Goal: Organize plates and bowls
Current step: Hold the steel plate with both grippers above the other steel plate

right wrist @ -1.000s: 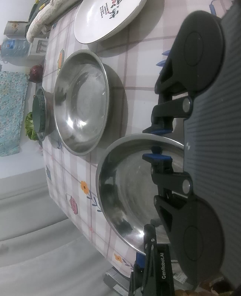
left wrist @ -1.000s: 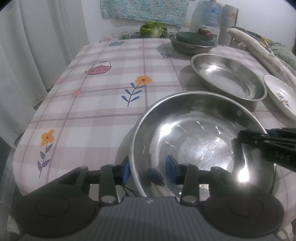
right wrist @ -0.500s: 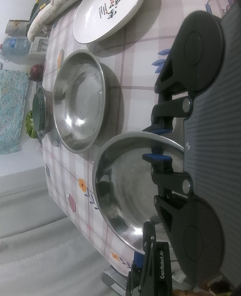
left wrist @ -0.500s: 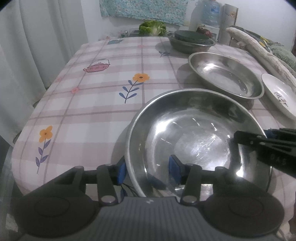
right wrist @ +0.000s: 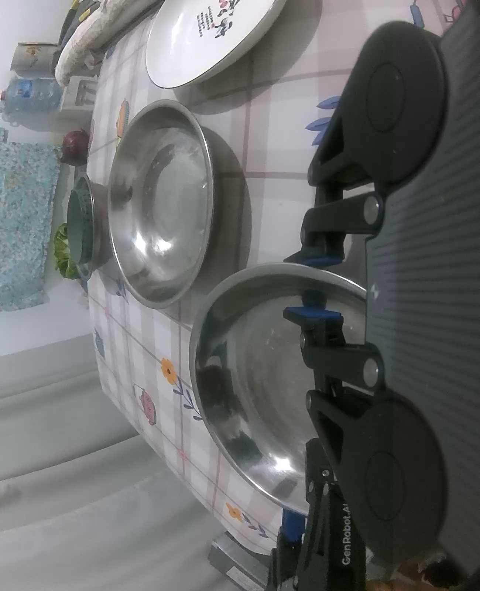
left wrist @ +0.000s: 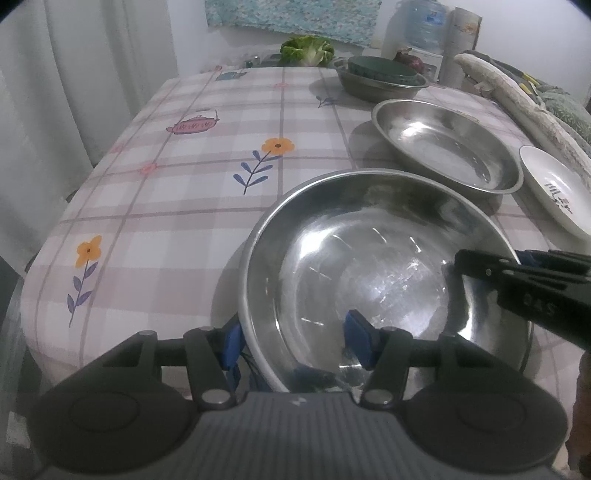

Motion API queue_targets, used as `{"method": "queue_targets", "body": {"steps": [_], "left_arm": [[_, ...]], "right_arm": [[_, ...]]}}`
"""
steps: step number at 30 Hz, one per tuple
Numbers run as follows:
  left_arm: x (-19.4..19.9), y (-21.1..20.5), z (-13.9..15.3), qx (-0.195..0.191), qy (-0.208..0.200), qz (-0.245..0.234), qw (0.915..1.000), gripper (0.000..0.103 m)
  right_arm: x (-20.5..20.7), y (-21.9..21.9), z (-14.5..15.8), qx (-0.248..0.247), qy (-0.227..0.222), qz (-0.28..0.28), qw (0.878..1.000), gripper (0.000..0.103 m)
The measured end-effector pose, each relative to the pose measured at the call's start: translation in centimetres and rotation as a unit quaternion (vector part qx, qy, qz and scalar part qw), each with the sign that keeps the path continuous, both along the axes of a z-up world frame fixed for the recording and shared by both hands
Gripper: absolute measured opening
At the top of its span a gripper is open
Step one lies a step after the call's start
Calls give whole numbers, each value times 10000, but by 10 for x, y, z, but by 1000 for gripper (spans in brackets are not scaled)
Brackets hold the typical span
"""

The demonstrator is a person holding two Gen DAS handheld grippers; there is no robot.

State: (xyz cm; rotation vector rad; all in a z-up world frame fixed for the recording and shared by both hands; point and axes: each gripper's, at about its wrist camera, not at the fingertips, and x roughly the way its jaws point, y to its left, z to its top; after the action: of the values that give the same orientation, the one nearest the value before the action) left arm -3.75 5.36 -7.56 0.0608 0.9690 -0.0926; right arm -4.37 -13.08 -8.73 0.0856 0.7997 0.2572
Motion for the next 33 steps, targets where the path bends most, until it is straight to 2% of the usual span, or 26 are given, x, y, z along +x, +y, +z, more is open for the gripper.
{"method": "queue_targets", "body": {"steps": [33], "left_arm": [[-13,5,7,-189,-62,29,9998,57]], "right_arm": [[-8,5,5,-122,-92,-31,9999,21]]}}
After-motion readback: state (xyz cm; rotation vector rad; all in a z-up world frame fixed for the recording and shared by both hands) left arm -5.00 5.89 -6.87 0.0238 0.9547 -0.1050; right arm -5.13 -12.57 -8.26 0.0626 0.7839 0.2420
